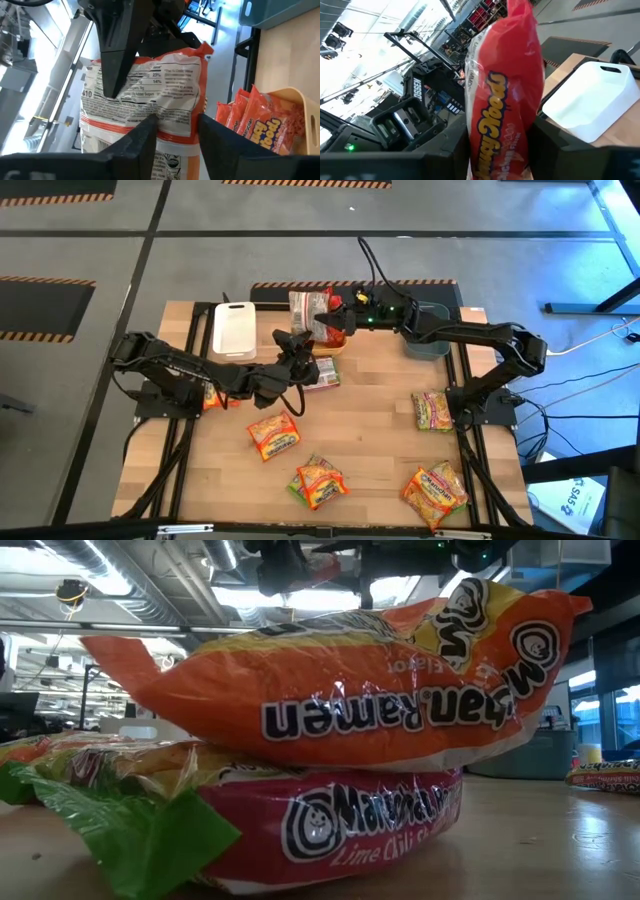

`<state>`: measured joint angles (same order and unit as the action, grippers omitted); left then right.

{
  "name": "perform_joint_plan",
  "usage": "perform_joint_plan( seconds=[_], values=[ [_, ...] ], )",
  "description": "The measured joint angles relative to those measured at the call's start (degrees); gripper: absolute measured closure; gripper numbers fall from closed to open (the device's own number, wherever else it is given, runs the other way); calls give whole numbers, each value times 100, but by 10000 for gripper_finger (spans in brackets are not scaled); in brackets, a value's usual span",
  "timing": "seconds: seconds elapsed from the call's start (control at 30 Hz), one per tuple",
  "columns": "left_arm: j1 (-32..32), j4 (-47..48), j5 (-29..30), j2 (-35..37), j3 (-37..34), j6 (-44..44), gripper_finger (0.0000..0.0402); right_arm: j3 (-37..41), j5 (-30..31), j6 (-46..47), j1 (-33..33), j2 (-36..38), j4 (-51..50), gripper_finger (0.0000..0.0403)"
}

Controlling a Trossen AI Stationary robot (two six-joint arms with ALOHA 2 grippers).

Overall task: Sort Maruchan noodles
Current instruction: Put the orange noodle pack into the yellow bin

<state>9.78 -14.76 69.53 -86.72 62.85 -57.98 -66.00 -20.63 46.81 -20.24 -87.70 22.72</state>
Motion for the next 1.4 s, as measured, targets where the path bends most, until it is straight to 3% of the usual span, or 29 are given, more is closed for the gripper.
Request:
perform_joint_plan(
  seconds=[0.4,0.97,1.2,1.3,1.4],
  values=[
    [170,4,53,0,0,234,317,0,62,-360,12,-2,-65,193],
    [932,7,878,4,0,662,395,2,353,-1182,4,24,108,189],
    [1149,75,1131,5,0,743,390,2,-383,-1509,1,25,-54,189],
    [1257,520,1028,9,0,1419,387,2,-796,-1899,5,29,-376,189],
    [1365,1520,375,105,0,2796,387,2,-770,-2503,131,33,-1108,189]
  ],
)
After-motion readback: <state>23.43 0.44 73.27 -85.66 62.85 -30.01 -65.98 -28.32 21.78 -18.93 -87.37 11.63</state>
